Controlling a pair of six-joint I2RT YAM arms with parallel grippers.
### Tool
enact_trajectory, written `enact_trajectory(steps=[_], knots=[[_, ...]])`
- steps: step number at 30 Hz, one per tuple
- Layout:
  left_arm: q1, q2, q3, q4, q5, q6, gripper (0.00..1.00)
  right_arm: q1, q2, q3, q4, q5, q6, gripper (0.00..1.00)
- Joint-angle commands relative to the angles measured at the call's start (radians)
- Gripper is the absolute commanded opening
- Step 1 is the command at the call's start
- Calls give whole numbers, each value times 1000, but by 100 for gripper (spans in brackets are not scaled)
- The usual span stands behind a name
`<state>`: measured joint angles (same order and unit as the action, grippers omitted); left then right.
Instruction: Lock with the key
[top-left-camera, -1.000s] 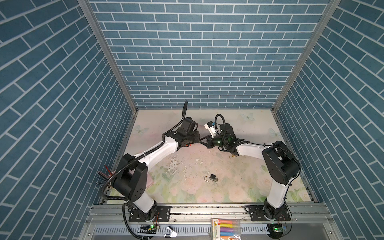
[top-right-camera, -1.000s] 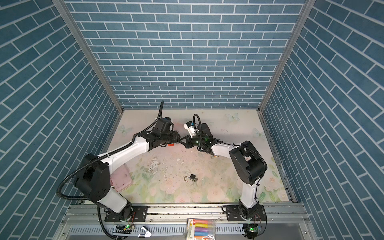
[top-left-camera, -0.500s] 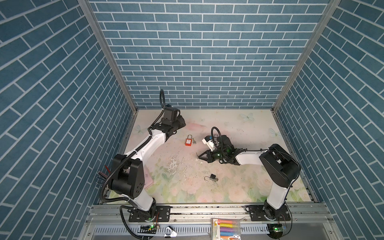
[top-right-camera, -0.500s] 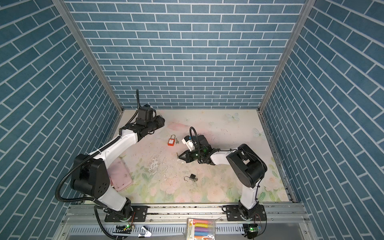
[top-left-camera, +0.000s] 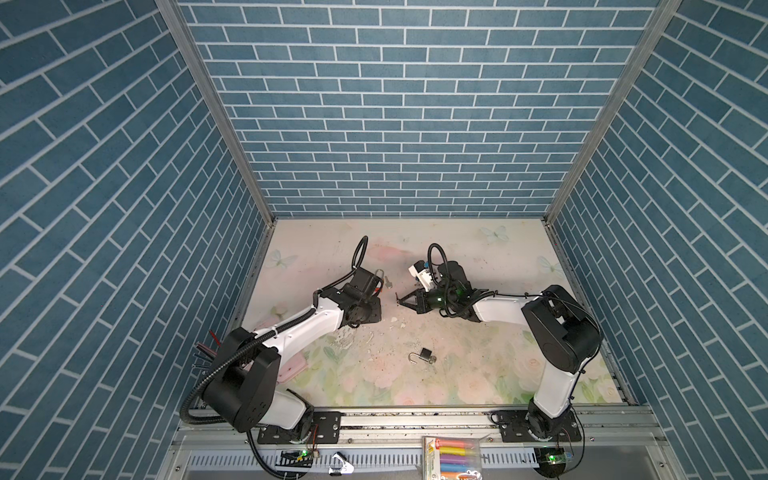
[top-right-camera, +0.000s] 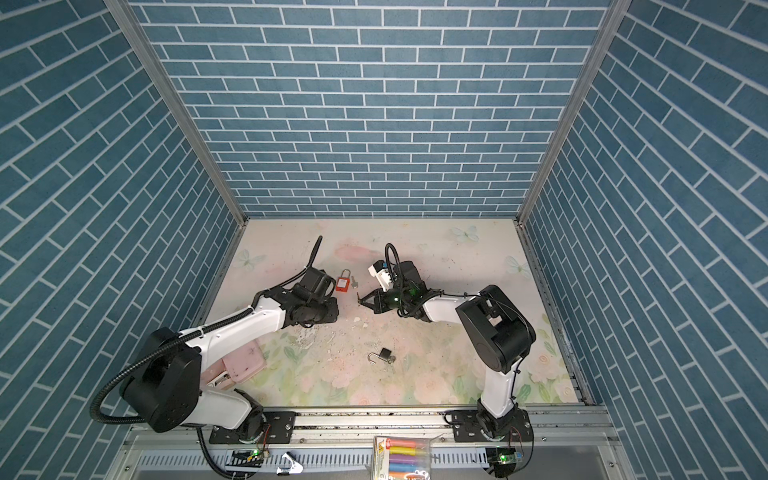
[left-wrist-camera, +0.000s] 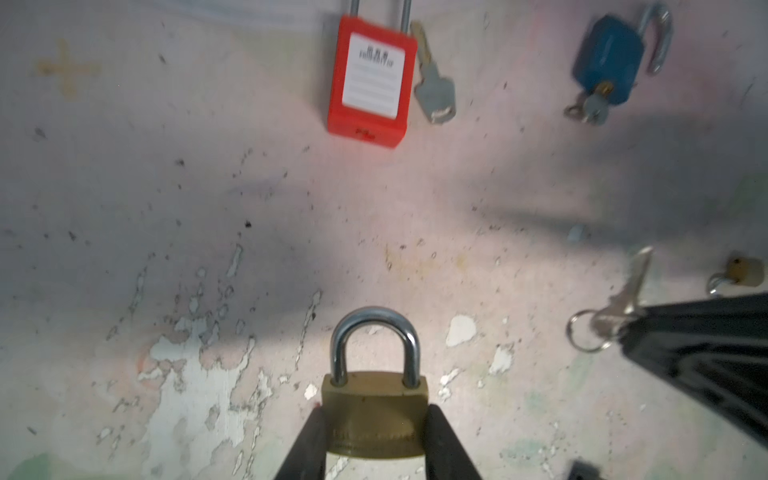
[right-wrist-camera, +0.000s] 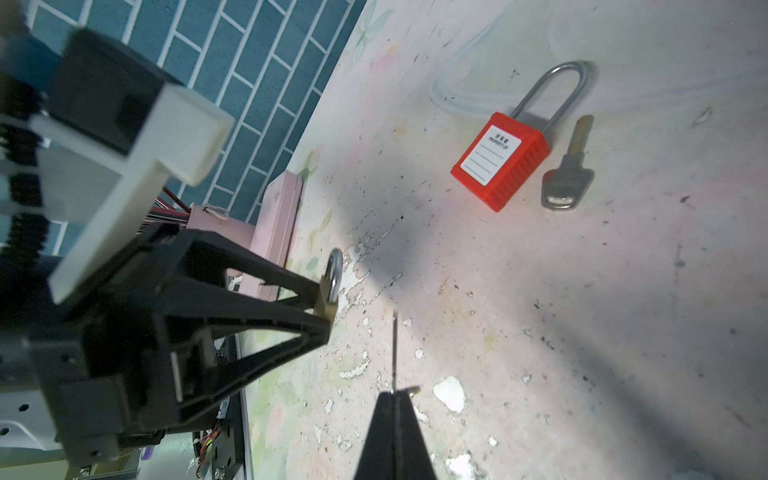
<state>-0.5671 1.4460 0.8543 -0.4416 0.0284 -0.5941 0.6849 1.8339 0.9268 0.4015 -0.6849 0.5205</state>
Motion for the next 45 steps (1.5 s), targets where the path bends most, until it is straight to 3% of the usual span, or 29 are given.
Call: enact_trajectory(steps=[1,15,20,25,27,28,34,40,43,45], knots=[[-17,31,-24,13,15,-5,0,2,21,14,-28,-11,18,0],[-54,166,0,41,-28,17,2,13,27,-7,-23,-10,16,0],[-54,169,2,39,-66,14,30,14,37,-2,-22,-13,20,0],[-54,145,7,34,-82,18,50,13,42,14,-64,-8,11,0],[-54,127,9,38,-76,19,68,14,39,24,-89,-5,10,0],[-54,115,10,38,-77,19,86,14,37,31,-101,-5,8,0],[-50,3,24,26,-132,47,86,13,28,95,-226,6,-21,0],[-22,-293,-29,152,-277,123,86,15,24,114,-318,-30,-13,0],[70,-457,-128,297,-189,172,86,18,34,146,-401,-33,-17,0],[209,-519,-187,391,-31,144,86,25,44,171,-442,-39,-11,0]])
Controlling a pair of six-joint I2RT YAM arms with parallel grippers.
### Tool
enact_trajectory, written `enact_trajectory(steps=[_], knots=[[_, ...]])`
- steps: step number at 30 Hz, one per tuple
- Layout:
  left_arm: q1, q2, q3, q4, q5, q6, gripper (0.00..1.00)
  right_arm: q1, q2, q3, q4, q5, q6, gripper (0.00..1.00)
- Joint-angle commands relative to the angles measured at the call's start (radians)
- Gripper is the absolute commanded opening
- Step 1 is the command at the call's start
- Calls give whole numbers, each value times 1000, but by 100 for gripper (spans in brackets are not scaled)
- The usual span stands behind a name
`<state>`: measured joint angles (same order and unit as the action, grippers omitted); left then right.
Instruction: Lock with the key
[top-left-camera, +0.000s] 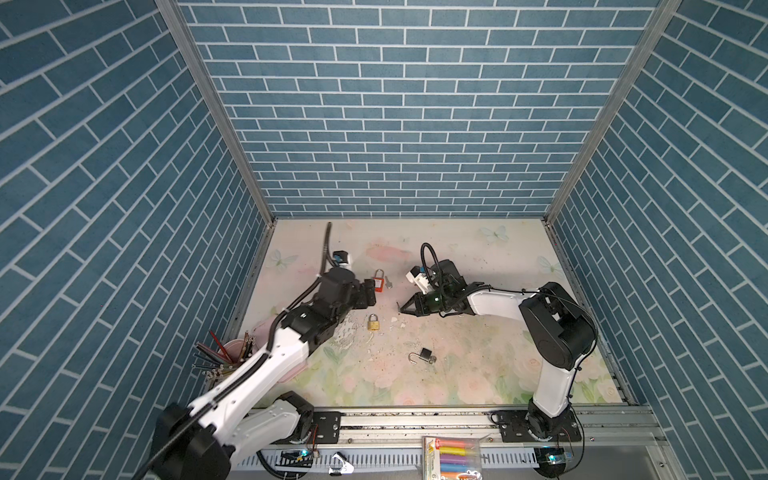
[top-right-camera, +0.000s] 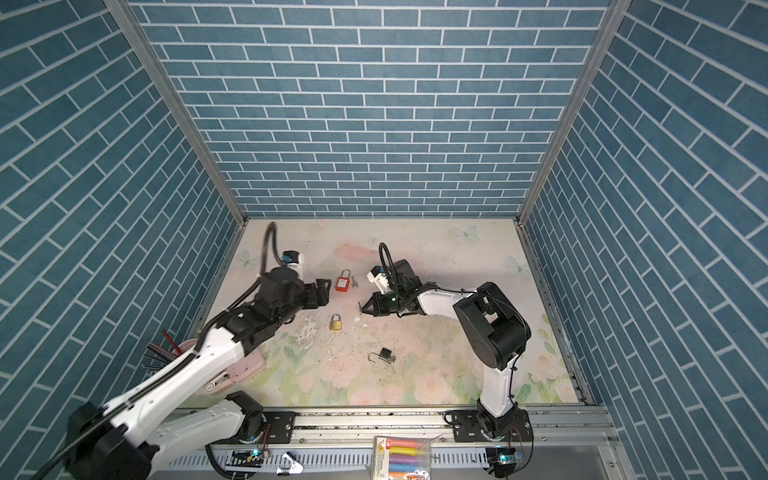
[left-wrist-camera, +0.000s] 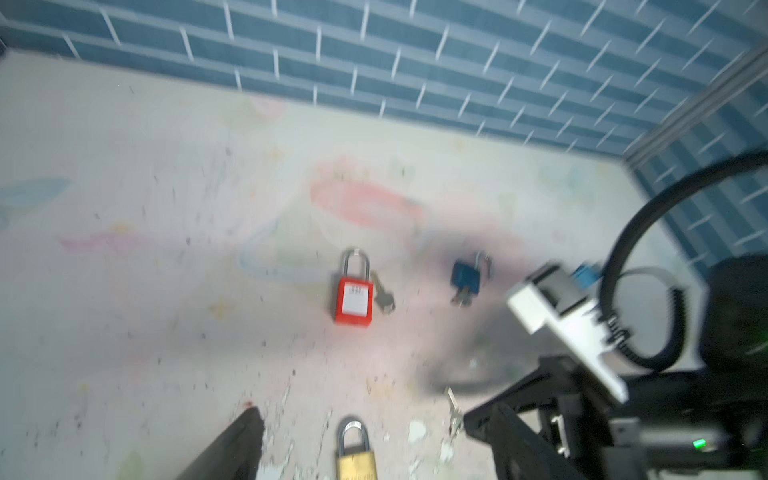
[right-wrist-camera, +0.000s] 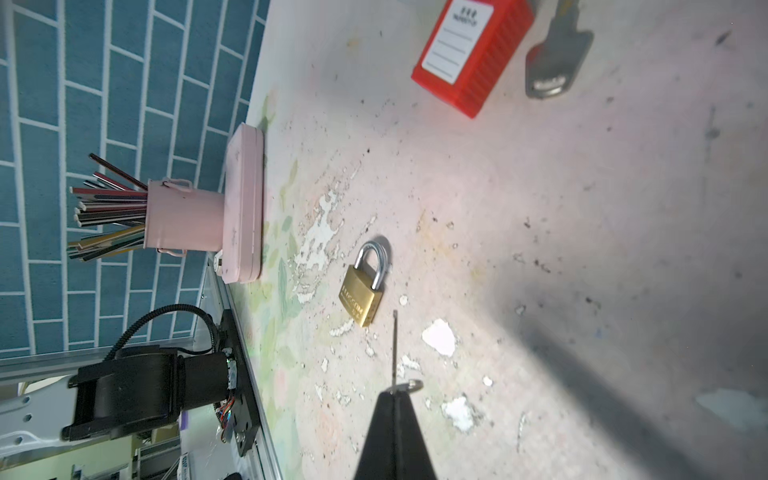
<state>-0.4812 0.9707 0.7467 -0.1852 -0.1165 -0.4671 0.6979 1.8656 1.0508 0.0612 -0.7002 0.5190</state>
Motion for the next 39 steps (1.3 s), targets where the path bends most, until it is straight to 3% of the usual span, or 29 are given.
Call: enact_trajectory(steps=[1,4,11,22,39], knots=[[200,-56,-102,178,207,-21,86,18,19,60,-118,-28,-1,0],[304,-23,-124,214,280,-52,86,34,56,118,-179,-45,13,0],[342,78,-108,248,331,-59,86,65,174,255,-297,-44,-3,0],[362,93,-126,244,400,-56,86,71,272,323,-325,-70,0,0],[364,134,-125,245,407,-66,86,71,332,391,-373,-92,-32,0]])
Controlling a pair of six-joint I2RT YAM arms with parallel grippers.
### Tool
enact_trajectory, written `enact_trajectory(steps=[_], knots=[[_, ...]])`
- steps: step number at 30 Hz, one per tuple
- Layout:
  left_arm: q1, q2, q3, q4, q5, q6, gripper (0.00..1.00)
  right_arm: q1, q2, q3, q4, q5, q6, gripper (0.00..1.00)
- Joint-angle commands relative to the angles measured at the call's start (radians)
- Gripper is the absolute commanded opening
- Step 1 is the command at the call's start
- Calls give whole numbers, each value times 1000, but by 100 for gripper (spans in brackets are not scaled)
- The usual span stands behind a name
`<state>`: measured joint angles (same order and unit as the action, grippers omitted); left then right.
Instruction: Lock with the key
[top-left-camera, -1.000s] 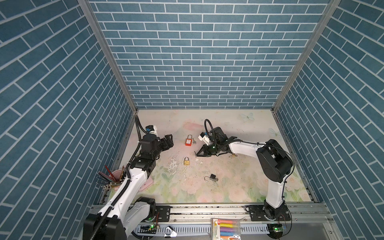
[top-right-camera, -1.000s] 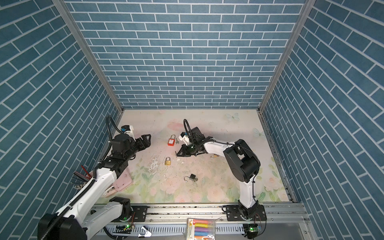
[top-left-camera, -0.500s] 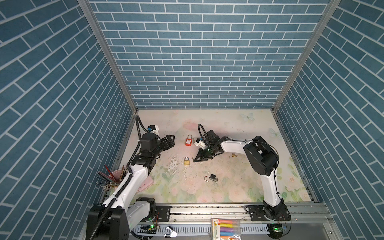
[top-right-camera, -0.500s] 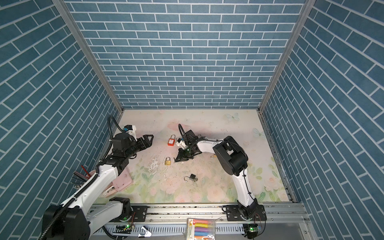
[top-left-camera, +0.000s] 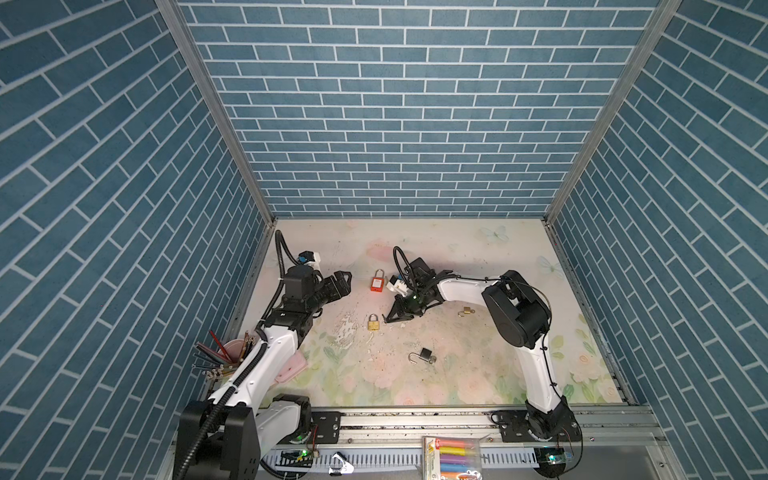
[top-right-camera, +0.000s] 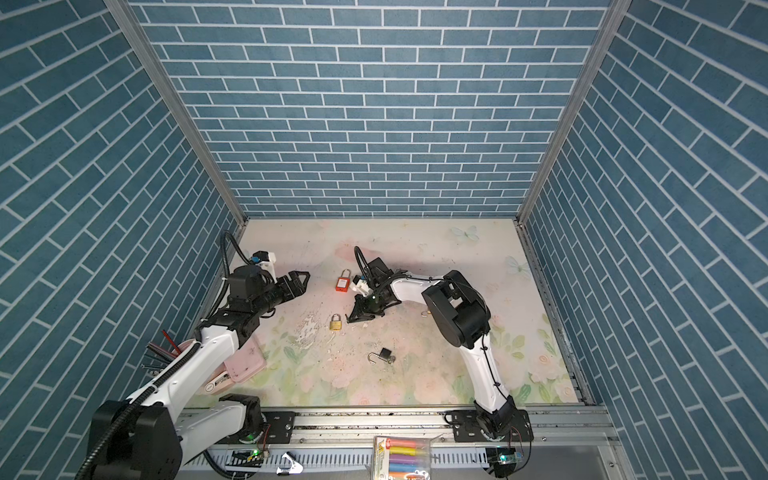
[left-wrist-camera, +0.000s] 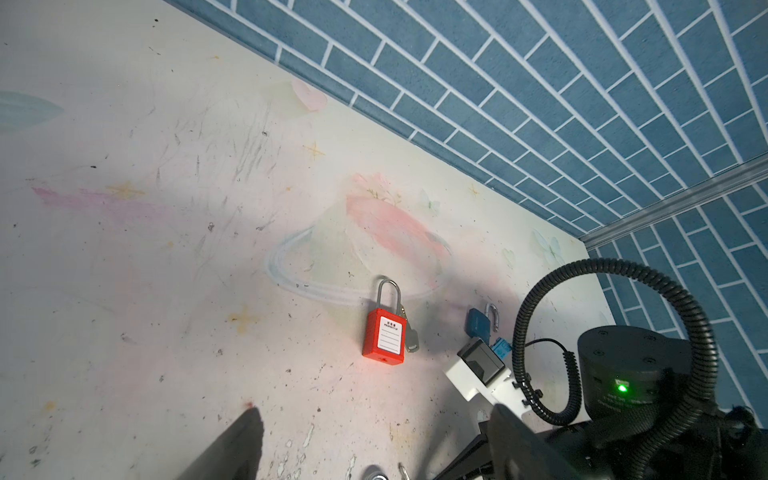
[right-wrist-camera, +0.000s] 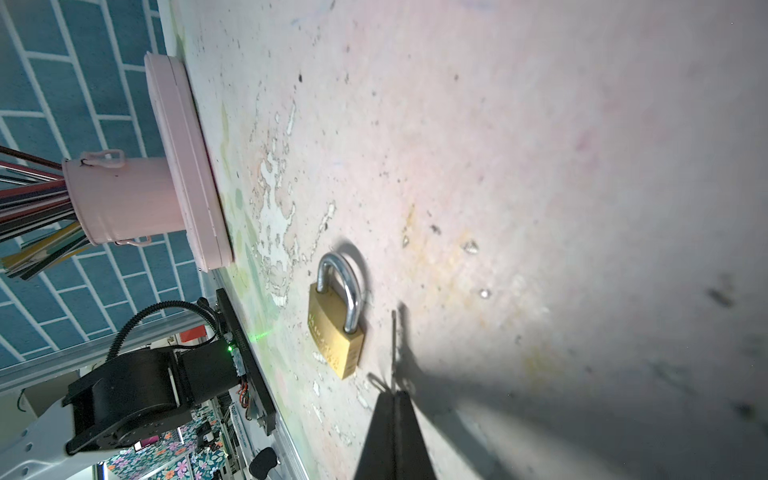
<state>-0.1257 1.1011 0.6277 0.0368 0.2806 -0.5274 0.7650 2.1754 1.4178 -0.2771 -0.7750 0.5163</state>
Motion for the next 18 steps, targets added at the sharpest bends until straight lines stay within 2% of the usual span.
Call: enact_trajectory(steps=[1,18], knots=[[9,4,-6,22,12,-6,86,5,23,24,-31,-20,-28,0],[8,-8,-17,22,21,-10,86,17,44,43,-22,-20,-22,0]])
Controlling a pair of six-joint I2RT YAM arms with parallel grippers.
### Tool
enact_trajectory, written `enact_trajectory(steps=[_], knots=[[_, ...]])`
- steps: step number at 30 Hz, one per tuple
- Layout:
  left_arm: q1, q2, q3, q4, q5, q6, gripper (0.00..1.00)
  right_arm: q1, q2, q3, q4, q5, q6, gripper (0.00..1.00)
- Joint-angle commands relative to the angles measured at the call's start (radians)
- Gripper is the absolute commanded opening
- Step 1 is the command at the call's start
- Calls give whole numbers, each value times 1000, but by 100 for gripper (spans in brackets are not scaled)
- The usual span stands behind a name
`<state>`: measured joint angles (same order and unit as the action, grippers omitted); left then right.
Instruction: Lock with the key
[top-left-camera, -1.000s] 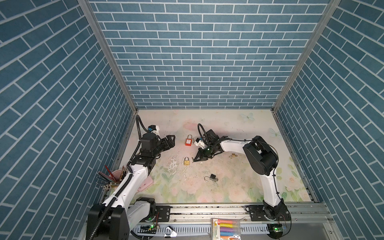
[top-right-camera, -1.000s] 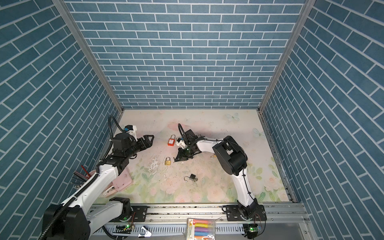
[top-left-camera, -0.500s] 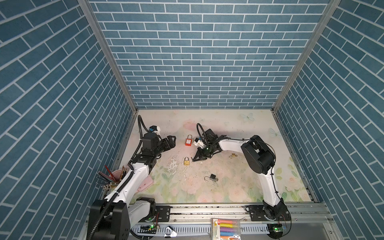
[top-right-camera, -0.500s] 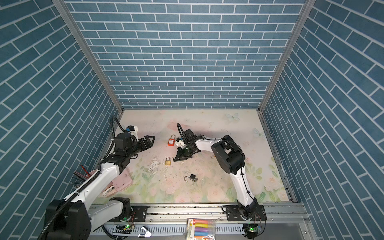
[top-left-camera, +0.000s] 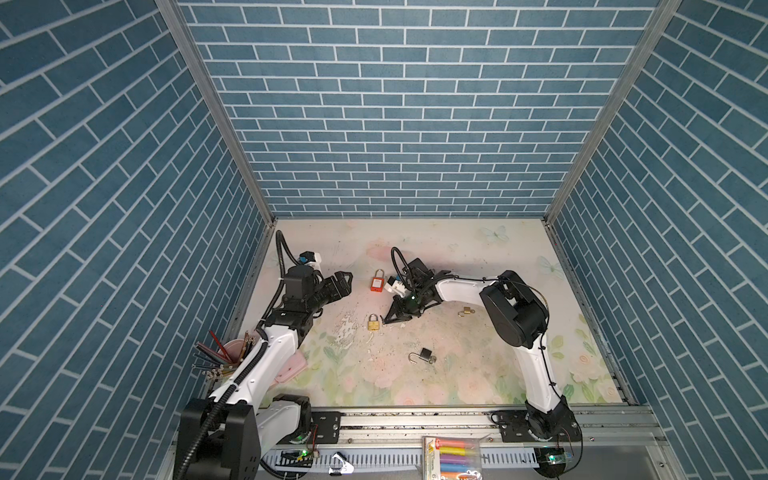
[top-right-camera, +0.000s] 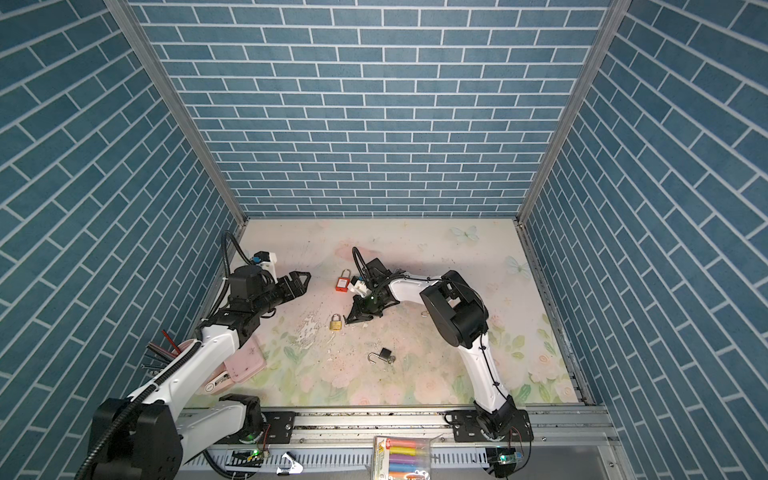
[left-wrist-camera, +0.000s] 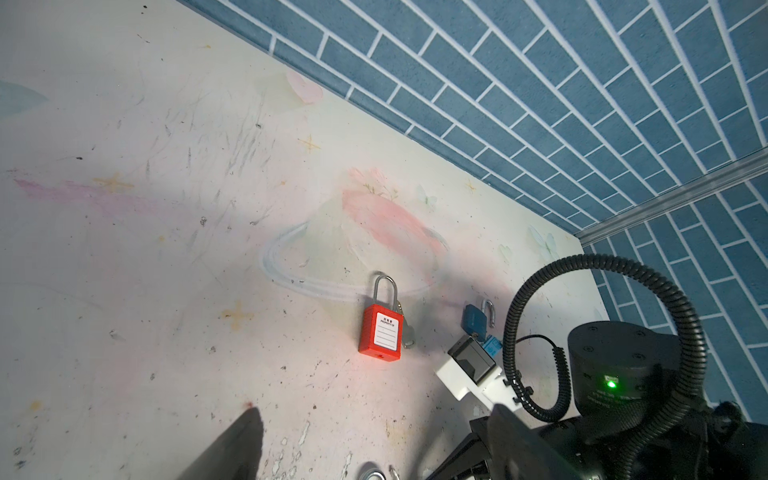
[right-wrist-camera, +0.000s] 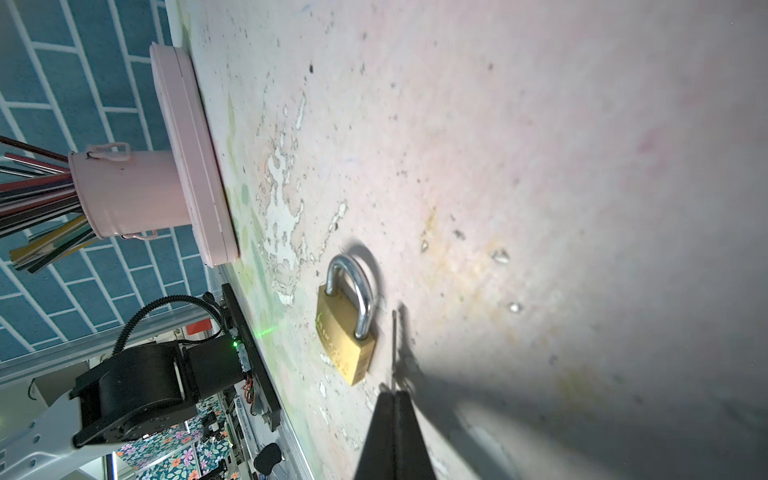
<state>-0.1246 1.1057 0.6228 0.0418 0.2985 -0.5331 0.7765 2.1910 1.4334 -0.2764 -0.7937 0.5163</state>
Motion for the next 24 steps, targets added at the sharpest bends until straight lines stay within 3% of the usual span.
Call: enact_trajectory(steps=[1,9,24], knots=[[7,-14,-11,16,3,-2,86,6,28,27,-26,3,-23,1],[7,-20,-11,15,5,-4,86,6,26,34,-23,10,-24,15],[7,-32,-21,7,-7,-1,86,4,16,36,-14,-3,-35,22]])
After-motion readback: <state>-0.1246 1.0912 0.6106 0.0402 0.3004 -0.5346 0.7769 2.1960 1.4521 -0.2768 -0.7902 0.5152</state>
